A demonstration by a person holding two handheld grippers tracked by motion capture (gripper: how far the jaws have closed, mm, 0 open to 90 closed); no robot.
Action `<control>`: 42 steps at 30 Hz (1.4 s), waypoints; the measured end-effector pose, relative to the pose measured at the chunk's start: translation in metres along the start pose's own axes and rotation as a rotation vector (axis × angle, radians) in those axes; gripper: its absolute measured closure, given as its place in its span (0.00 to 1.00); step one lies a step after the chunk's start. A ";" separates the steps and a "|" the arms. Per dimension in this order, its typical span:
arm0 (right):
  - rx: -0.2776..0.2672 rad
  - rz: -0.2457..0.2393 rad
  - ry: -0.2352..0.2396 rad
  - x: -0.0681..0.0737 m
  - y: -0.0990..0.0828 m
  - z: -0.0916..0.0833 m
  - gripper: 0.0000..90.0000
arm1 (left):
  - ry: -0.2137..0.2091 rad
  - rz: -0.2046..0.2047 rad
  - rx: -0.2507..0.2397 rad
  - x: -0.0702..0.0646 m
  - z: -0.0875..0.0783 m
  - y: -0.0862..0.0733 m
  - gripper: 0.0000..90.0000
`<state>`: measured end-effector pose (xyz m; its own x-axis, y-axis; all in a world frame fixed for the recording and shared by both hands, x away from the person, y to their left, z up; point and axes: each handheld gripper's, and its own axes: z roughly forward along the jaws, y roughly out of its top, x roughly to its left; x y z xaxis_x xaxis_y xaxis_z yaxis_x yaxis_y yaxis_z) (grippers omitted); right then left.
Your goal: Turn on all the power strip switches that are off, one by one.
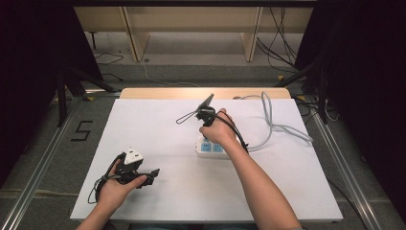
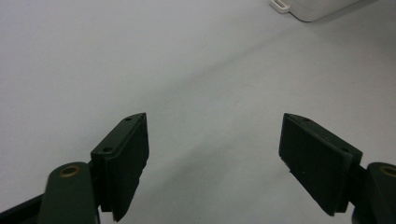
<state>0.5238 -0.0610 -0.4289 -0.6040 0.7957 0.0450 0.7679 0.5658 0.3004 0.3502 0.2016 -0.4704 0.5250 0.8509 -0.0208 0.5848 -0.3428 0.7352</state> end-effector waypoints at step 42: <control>-0.031 0.002 -0.032 0.004 -0.007 0.001 1.00 | 0.002 -0.011 -0.005 0.000 0.001 0.000 0.27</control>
<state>0.5159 -0.0614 -0.4323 -0.5946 0.8039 0.0150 0.7620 0.5575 0.3295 0.3507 0.2014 -0.4710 0.5171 0.8555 -0.0274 0.5877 -0.3316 0.7380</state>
